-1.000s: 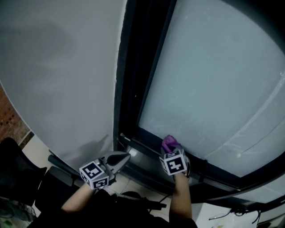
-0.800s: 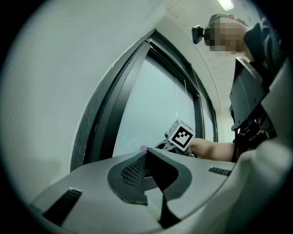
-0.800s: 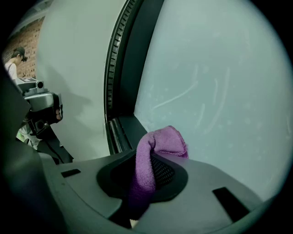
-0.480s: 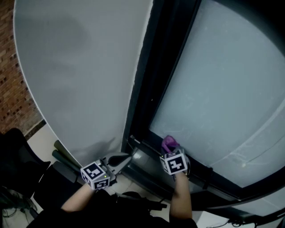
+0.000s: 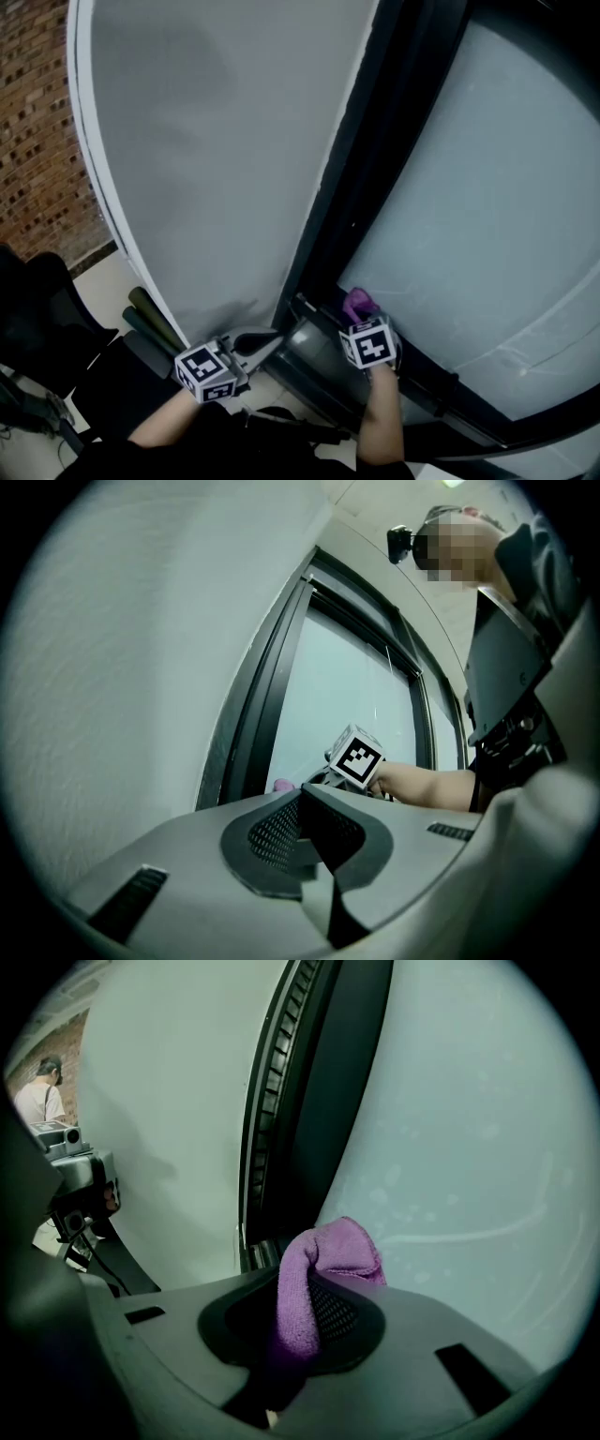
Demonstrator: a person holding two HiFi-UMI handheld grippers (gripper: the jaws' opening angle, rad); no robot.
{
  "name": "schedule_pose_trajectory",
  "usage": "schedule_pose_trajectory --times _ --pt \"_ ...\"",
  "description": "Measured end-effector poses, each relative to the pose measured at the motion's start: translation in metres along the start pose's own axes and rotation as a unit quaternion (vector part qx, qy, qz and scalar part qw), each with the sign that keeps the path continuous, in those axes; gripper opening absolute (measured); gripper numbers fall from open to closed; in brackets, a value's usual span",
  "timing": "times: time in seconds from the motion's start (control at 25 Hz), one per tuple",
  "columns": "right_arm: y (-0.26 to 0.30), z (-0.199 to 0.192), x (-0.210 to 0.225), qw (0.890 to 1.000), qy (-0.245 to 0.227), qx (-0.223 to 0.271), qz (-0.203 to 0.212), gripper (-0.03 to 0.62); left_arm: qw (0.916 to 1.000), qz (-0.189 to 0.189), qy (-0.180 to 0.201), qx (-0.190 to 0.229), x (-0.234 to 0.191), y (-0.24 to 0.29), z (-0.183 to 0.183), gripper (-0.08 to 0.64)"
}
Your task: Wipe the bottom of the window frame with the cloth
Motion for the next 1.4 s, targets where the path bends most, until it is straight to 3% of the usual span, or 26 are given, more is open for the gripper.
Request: schedule_pose_trajectory --times 0.16,0.72,1.16,1.4 --pt "0.01 0.013 -0.005 1.0 -0.013 0.01 0.021 0.067 0.9999 0.016 0.0 0.002 -0.001 -0.007 0.0 -0.008" --pt "0.028 0.027 -0.015 0.999 -0.024 0.022 0.036 0.067 0.999 0.045 0.004 0.003 -0.003 -0.02 0.0 -0.008" --pt "0.022 0.024 -0.021 0.999 -0.022 0.036 0.022 0.067 0.9992 0.038 0.003 0.013 -0.001 -0.017 0.001 -0.008" --pt "0.012 0.017 -0.031 0.997 -0.001 0.056 0.061 0.067 0.9993 0.034 -0.001 0.014 -0.003 -0.017 0.0 -0.008"
Point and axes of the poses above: the fingertips, and each gripper's own axes: y forward along the fingers, x to its right, z out of its top, the point moved 9 cm from there along -y, backward along the fingers, and after that the axes turned 5 degrees about x, right-handed, at the moved point
